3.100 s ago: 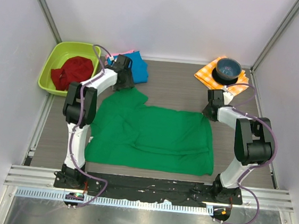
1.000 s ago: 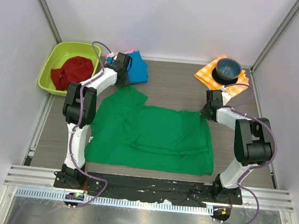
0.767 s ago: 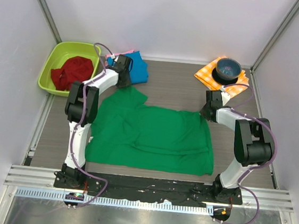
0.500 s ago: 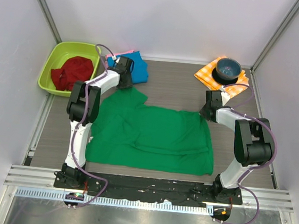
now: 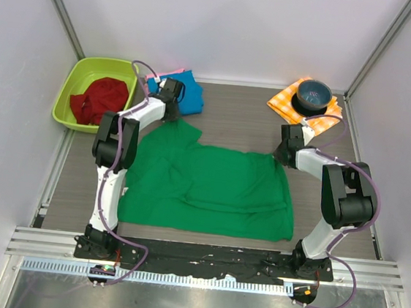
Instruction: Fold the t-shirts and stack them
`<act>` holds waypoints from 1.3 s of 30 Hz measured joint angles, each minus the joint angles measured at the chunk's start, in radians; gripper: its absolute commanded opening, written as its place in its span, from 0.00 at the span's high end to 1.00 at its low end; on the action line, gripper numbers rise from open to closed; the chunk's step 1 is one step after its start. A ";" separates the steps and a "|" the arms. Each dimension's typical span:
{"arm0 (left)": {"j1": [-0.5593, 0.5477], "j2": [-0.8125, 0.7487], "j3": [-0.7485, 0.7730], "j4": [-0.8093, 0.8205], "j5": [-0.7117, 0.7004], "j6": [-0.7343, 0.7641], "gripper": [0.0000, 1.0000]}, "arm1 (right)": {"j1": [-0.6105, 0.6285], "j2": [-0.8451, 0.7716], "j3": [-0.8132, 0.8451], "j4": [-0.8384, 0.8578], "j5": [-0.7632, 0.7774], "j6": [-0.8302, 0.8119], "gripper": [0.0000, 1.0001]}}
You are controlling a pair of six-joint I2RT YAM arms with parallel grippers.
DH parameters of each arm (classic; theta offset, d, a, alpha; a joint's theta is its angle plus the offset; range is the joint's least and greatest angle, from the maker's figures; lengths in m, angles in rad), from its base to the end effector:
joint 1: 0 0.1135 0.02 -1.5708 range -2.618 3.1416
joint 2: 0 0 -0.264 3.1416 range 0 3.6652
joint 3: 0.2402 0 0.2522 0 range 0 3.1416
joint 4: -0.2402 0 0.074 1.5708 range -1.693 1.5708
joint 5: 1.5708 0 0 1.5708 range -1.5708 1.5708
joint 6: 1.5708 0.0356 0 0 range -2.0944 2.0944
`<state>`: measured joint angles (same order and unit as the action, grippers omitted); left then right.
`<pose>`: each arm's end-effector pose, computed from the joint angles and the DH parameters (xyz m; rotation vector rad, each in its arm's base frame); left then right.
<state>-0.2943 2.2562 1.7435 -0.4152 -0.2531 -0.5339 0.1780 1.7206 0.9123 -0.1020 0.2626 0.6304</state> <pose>0.4763 -0.1351 0.1632 -0.3968 2.4255 -0.0430 0.3348 0.0508 0.1533 0.6538 2.3491 0.0326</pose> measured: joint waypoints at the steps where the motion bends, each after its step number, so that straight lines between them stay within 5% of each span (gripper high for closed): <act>1: -0.001 -0.002 -0.006 0.004 -0.005 -0.001 1.00 | 0.003 0.000 0.000 0.000 0.001 0.000 0.99; 12: -0.069 -0.199 -0.229 -0.038 -0.124 -0.020 1.00 | 0.054 -0.098 -0.026 -0.105 0.021 -0.005 0.99; 23: -0.163 -0.566 -0.575 -0.053 -0.277 -0.142 1.00 | 0.086 -0.348 -0.103 -0.228 0.081 -0.011 0.99; 39: -0.277 -1.194 -1.028 -0.091 -0.288 -0.359 1.00 | 0.111 -0.648 -0.211 -0.499 0.103 0.066 0.99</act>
<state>-0.5709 1.0622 0.7151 -0.5060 -0.5411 -0.8928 0.2893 1.0729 0.7010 -0.6014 0.3653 0.6960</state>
